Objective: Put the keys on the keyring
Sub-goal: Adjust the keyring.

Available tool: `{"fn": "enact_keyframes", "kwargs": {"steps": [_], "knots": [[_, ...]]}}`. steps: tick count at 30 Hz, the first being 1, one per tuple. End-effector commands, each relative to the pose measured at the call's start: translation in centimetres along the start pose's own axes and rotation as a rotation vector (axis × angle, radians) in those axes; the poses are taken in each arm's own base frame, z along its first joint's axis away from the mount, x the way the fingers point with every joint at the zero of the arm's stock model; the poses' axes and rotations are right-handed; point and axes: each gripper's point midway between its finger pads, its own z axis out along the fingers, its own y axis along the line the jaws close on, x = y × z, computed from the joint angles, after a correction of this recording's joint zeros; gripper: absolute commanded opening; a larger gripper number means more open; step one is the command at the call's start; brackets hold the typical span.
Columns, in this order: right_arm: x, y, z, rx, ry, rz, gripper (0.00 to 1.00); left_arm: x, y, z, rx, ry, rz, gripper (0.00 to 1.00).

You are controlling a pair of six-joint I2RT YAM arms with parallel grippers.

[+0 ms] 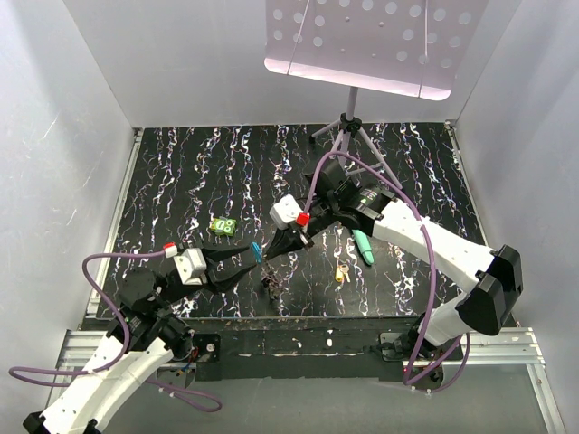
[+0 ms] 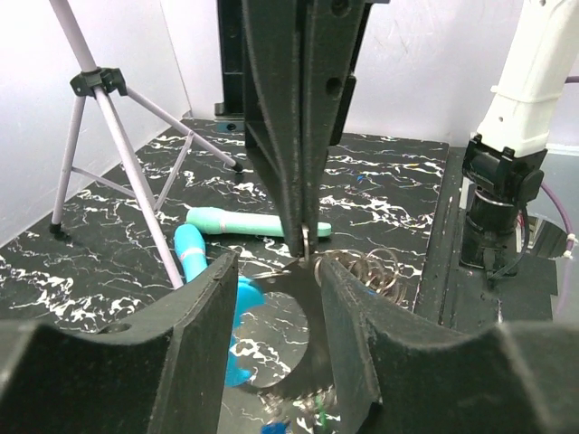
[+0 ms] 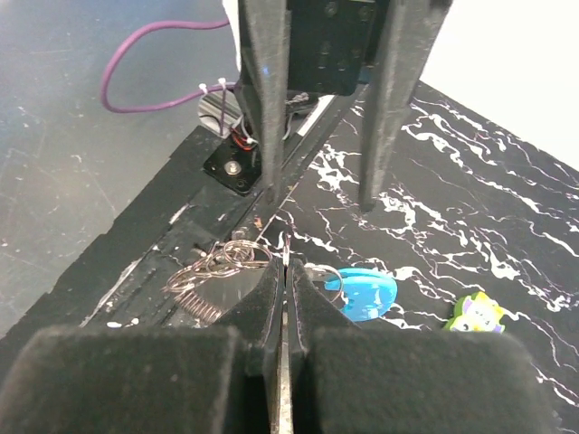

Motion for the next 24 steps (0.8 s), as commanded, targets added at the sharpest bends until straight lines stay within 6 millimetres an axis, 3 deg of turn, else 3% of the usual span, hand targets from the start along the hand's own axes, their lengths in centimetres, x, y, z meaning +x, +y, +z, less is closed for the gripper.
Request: {"fn": "enact_keyframes", "kwargs": {"steps": [1,12,24], "knots": [[-2.0,-1.9,0.0,0.058,-0.026,-0.07,0.01,-0.5,-0.5,0.2,0.035,-0.046,0.017,0.39],[-2.0,-2.0,-0.1,0.072,-0.029,-0.07,0.01,0.3,0.7,1.0,-0.009,-0.016,0.022,0.31],[-2.3,-2.1,-0.1,0.076,-0.047,-0.071,0.01,0.9,0.7,1.6,0.009,-0.009,-0.001,0.18]]}}
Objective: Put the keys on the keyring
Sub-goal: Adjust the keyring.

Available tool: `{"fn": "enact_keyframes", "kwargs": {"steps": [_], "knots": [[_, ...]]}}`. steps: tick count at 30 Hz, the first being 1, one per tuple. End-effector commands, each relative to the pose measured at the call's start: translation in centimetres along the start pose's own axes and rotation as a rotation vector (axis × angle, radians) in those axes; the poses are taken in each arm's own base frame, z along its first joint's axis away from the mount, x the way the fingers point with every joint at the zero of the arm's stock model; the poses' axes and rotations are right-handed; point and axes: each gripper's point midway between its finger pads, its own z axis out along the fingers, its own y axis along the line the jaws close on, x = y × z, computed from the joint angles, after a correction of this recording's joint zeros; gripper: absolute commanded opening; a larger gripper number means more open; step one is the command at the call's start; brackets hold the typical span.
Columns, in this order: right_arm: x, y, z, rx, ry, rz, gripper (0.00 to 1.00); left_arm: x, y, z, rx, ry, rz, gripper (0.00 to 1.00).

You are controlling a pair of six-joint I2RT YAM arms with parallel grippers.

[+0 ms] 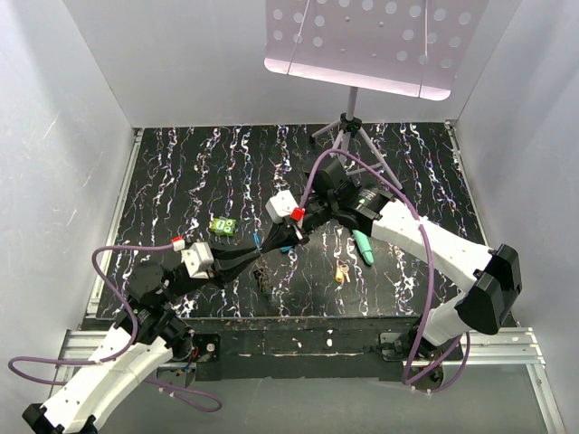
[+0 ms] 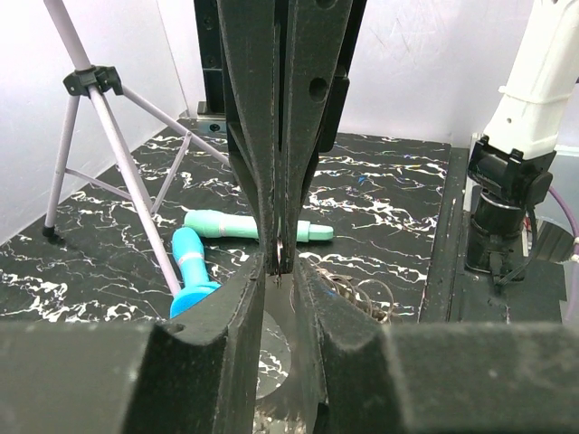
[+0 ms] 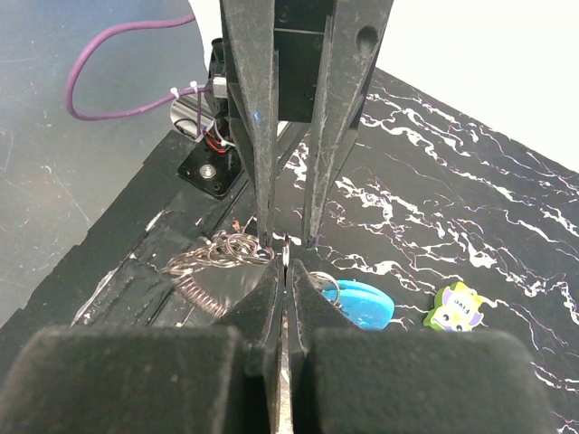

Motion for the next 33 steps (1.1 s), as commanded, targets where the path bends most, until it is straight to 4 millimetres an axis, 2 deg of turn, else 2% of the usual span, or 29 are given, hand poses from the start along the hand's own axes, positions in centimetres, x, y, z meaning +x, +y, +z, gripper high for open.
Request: {"fn": "enact_keyframes", "kwargs": {"steps": [1,14,25,33], "knots": [[-2.2,-0.18,-0.19,0.006,-0.054,-0.066,0.01,0.37,0.18,0.21,-0.002,0.004,0.001,0.18],[-2.5,-0.21,-0.27,0.011,-0.059,-0.06,0.01,1.23,0.51,-0.07,-0.023,0.033,0.01,0.15],[-2.84,0.07,-0.28,0.0,-0.072,-0.056,0.01,0.75,0.89,-0.06,-0.047,0.005,0.018,0.13],[-2.85,0.21,-0.2,-0.007,-0.081,-0.048,0.01,0.59,0.81,0.05,-0.039,-0.002,0.017,0.06]]}}
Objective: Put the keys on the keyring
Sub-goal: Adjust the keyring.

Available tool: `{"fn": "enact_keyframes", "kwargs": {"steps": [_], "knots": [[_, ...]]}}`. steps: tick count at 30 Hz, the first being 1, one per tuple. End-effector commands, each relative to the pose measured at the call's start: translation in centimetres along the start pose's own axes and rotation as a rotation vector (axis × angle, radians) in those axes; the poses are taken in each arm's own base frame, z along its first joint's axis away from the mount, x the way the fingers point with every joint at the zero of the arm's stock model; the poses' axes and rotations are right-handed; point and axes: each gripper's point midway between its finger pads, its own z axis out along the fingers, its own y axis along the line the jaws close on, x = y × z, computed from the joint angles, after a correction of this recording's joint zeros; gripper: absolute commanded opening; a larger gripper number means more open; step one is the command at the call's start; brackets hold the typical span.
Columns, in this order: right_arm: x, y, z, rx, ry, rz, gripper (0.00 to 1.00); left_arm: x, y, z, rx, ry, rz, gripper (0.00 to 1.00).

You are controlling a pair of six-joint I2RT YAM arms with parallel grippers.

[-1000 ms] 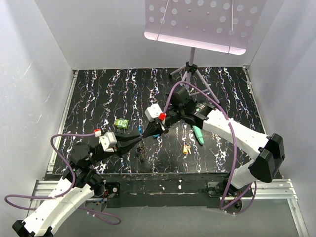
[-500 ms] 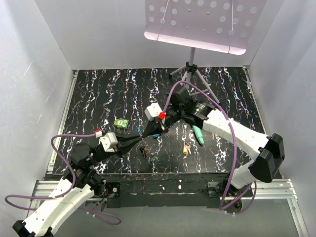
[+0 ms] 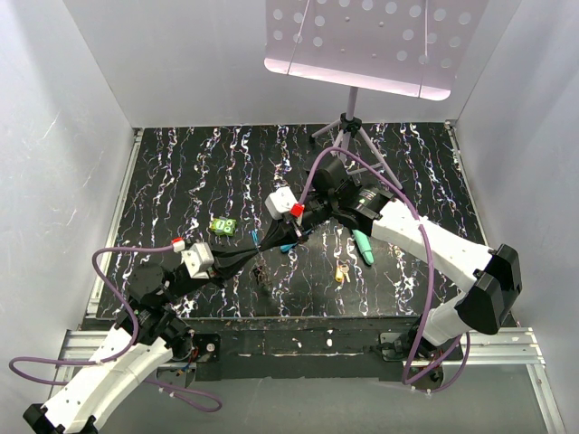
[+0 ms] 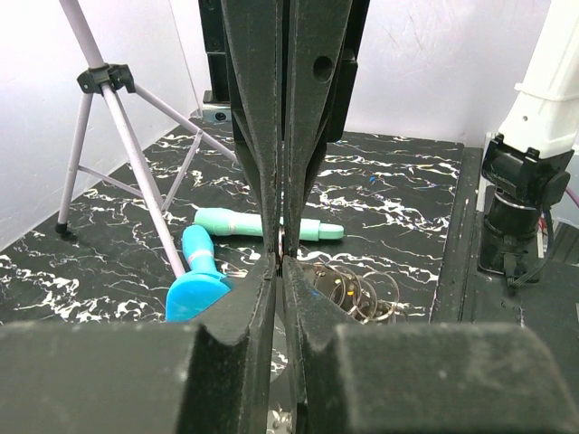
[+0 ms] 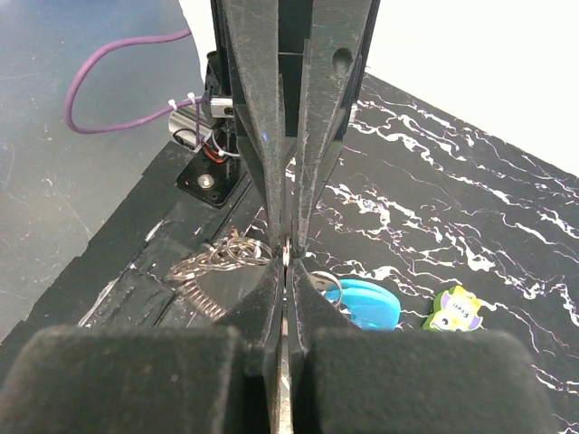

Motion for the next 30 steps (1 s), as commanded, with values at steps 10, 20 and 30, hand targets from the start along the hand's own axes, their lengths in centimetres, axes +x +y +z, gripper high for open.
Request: {"fn": "enact_keyframes", "kwargs": {"steps": [10,20,30], "knots": [[-2.27,0.6,-0.08,-0.02,-0.065,-0.042,0.01,0.31,0.34,0.23,-0.014,0.004,-0.012,0.0],[-2.07,0.6,-0.15,-0.012,-0.054,-0.023,0.11,0.12,0.39,-0.06,-0.036,0.021,-0.063,0.0],[-1.89,0.81,-0.22,-0.013,-0.046,-0.011,0.13,-0.05,0.29,-0.24,-0.039,0.016,-0.076,0.0]]}}
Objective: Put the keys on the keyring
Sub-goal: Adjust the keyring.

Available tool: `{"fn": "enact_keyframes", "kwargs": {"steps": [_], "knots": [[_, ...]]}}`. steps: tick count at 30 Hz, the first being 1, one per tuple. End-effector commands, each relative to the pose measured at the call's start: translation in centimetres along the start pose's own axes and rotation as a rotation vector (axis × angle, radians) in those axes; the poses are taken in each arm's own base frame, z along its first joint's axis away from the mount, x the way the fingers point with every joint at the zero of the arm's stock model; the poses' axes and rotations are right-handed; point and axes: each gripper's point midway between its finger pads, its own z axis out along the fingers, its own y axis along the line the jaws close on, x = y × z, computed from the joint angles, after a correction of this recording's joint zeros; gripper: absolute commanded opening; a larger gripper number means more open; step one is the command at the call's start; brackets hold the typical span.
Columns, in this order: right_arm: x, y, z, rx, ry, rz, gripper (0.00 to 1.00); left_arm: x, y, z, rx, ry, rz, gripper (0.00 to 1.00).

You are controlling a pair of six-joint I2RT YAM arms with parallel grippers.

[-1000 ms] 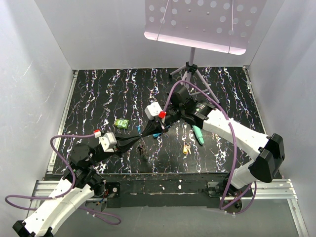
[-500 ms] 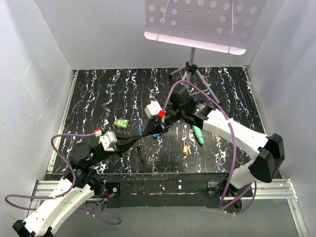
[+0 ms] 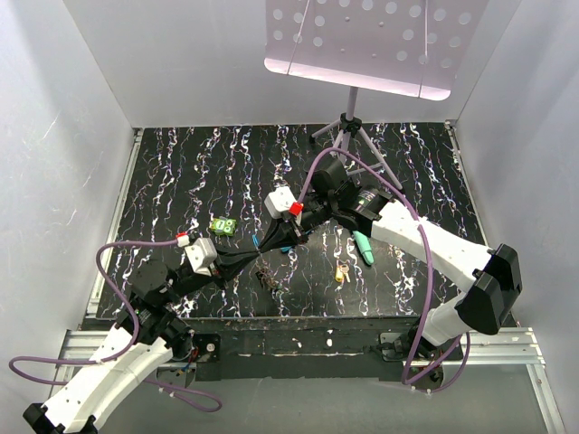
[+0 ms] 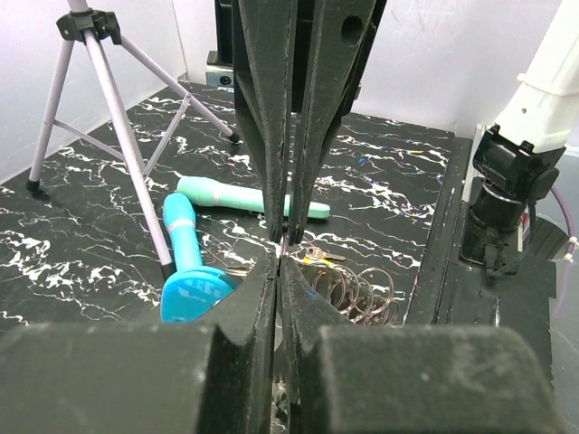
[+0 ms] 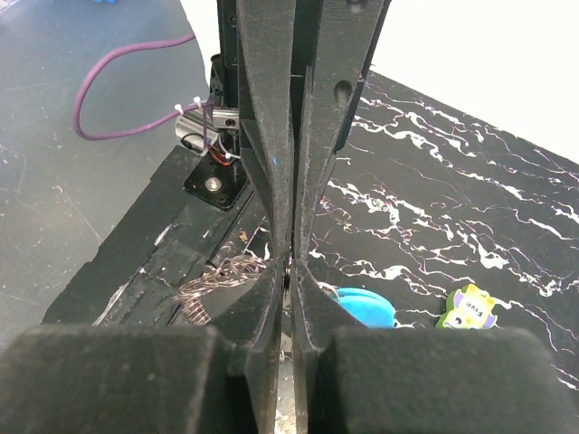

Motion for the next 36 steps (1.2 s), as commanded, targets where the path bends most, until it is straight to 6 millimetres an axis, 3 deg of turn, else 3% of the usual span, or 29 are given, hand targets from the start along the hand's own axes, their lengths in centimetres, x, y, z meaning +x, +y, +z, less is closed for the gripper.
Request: {"fn": "enact_keyframes", "kwargs": {"steps": [1,6,11,16,22,29,31,36], "knots": [[-2.0,0.7,-0.3,-0.014,-0.038,-0.048,0.11,-1.6,0.2,-0.2,-0.02,-0.045,0.013,0.0],[-1.5,0.7,-0.2,-0.02,-0.024,-0.03,0.07,-1.8,0.4,-0.3,-0.033,-0.057,0.01,0.0],[-1.3,0.6,-0.2,-0.016,-0.017,-0.028,0.16,-1.9,0.4,-0.4,-0.04,-0.067,0.006,0.0],[-1.1,0.5,-0.2,-0.016,-0.01,-0.021,0.19,-1.9,0.4,-0.4,-0.04,-0.071,0.006,0.0],[-1.4,0.7,-0.1,-0.034,-0.025,-0.027,0.01,-1.9,0.3,-0.4,-0.037,-0.071,0.003,0.0],[-2.4,0.0,0.2,-0.029,-0.053,0.037,0.01,-2.3,0.6,-0.5,-0.062,-0.115,-0.027,0.0],[-3.0,-0.2,0.1,-0.025,-0.07,0.052,0.01,-2.5,0.8,-0.6,-0.078,-0.146,-0.043,0.12],[-3.8,-0.3,-0.1,-0.021,-0.094,0.087,0.01,-2.6,0.9,-1.0,-0.095,-0.176,-0.052,0.24]]}}
